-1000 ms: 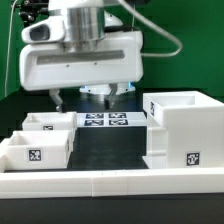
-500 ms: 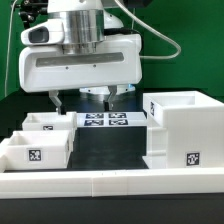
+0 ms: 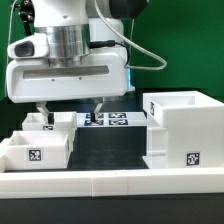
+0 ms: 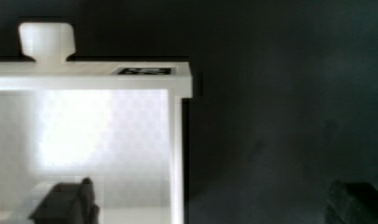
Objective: Assemble drawer
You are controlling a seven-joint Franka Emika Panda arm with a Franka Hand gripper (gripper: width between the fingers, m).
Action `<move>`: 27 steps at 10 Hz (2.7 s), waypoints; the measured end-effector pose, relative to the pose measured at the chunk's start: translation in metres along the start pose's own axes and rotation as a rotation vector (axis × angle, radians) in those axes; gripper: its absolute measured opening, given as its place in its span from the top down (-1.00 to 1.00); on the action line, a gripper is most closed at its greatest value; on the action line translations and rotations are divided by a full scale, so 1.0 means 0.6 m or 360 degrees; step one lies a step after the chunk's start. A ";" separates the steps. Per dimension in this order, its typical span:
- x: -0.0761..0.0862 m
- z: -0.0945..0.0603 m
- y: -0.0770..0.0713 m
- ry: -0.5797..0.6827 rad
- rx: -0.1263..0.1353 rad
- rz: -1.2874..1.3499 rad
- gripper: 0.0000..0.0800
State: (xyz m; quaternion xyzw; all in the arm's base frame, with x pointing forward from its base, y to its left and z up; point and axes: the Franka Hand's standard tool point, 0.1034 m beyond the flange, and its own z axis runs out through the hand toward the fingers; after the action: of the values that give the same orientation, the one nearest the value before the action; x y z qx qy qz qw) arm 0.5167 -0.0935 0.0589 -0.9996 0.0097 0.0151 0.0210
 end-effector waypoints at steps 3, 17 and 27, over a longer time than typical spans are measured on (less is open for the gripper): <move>-0.012 0.035 0.010 -0.0041 0.0002 0.0035 -0.62; -0.022 0.089 0.007 -0.0046 -0.0040 0.0016 0.68; -0.003 0.041 -0.049 -0.0030 -0.0047 -0.0140 0.90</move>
Offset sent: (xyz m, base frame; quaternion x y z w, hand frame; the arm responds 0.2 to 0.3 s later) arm 0.0017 -0.0041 -0.0275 -0.0082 0.0095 0.0151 0.9998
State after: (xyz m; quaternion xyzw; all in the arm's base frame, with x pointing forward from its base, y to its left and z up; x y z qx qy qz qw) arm 0.5148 -0.0633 0.0355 -0.9991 -0.0346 0.0236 0.0070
